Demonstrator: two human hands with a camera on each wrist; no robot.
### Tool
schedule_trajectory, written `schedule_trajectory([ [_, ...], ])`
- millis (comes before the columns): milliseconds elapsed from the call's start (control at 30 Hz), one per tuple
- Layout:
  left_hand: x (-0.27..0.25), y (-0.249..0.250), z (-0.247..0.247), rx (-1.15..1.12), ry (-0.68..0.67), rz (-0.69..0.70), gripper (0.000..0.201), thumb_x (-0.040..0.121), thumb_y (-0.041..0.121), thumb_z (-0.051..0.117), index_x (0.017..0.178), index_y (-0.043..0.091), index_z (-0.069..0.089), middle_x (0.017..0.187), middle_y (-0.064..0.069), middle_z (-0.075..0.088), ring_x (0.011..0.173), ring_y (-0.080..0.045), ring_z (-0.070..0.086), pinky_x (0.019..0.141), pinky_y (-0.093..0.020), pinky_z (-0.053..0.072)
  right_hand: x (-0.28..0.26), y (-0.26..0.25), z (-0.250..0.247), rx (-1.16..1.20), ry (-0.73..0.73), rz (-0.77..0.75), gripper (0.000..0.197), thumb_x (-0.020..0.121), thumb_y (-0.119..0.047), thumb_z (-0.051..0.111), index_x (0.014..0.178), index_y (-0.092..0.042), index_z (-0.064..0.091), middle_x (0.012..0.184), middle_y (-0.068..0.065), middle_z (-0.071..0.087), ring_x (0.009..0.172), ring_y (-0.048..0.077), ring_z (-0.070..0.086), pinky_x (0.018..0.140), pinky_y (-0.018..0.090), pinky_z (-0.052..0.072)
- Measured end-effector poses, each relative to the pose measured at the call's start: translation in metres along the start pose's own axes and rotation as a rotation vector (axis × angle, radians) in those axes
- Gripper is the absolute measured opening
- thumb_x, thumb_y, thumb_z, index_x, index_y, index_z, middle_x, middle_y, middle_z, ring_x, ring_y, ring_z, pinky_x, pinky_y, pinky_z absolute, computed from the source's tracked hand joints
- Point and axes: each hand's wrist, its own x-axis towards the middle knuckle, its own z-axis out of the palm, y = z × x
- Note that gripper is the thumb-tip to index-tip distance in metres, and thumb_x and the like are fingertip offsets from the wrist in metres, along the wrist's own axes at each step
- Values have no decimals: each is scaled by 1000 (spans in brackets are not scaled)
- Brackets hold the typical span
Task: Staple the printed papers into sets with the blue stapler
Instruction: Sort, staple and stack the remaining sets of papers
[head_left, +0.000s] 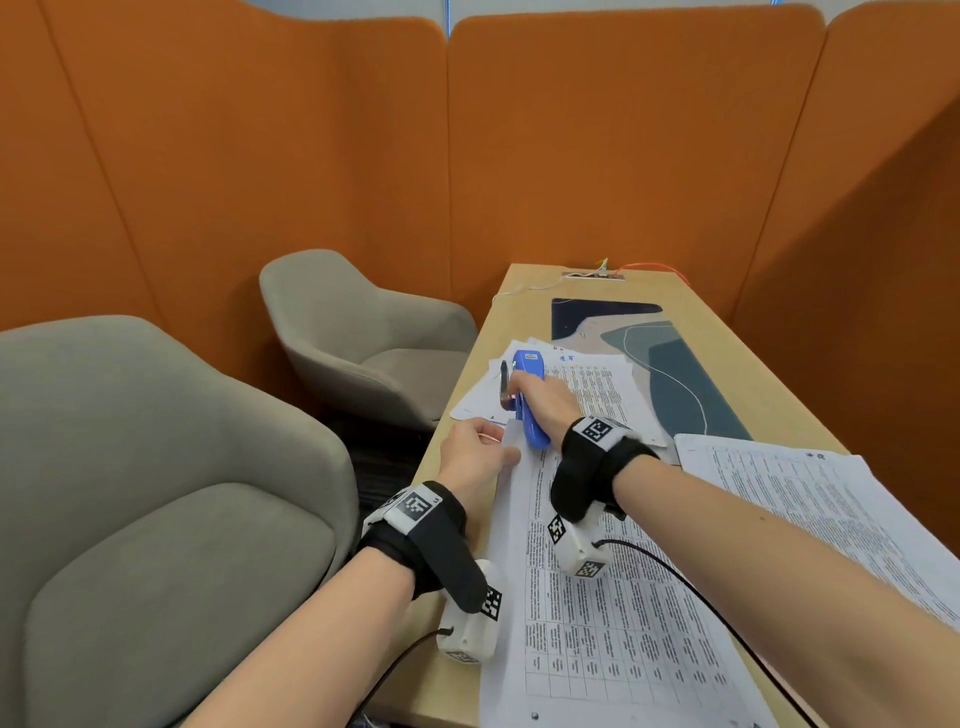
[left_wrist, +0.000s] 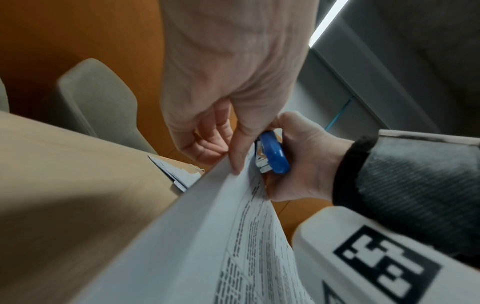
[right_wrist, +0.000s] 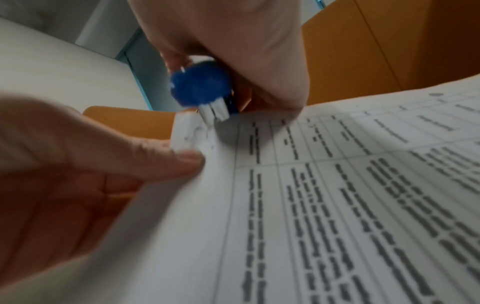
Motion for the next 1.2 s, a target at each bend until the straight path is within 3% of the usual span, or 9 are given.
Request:
schedule_trajectory([
  [133,-4,2,-1,-66,-23,34,22,75,10,77,76,17,56,93,-8,68,93,-25,67,89,-42,55,-2,1,3,7,120,9,63,65,-66,53,90,-9,66,98,10,67,92,30,60,85,38,43],
  [167,-5,2,-2,-78,-31,38,23,75,9,77,77,17,56,95,-10,68,93,-25,67,88,-43,55,-3,1,3,-5,128,4,64,71,-67,55,94,-8,63,98,9,64,93,29,58,85,37,42],
  [267,-7,3,-4,-110,-52,53,26,74,9,79,82,16,56,98,-14,67,90,-26,67,85,-41,57,4,4,3,-50,147,0,55,80,-64,54,90,-10,61,96,9,61,91,28,56,82,34,40],
  [367,-8,5,-5,-152,-84,71,34,71,9,82,87,17,53,91,-12,61,87,-24,61,80,-38,58,5,2,4,-87,163,-26,44,84,-59,53,69,-18,55,92,8,61,85,26,54,78,31,36],
  [633,-16,5,-6,-198,-88,129,38,70,11,83,92,16,52,85,-7,60,79,-20,58,77,-37,55,11,5,9,-123,150,-50,45,83,-58,50,65,-17,56,90,8,64,86,26,57,78,32,38],
  [800,-17,5,-9,-178,-119,104,48,70,10,83,106,12,52,98,-11,60,87,-20,59,74,-33,56,9,5,10,-108,159,-89,45,86,-55,51,61,-17,55,75,3,61,80,24,57,76,32,38],
  [900,-18,10,-17,-176,-287,25,58,73,10,80,120,16,46,112,-7,57,96,-14,58,71,-22,53,7,5,10,-105,179,-127,45,87,-54,51,61,-17,53,69,1,57,73,22,55,72,31,38],
  [1000,-19,15,-23,-116,-394,23,54,78,19,77,122,13,47,112,-8,60,100,-14,60,78,-22,52,3,3,11,-107,186,-167,44,90,-51,51,63,-16,51,64,-3,52,65,16,51,70,30,37],
  [1200,-22,17,-20,8,-309,128,38,81,25,74,110,5,60,111,-17,67,99,-22,64,82,-28,54,-2,0,10,-84,193,-215,47,87,-45,54,49,-19,44,57,-7,54,58,12,49,60,28,36],
])
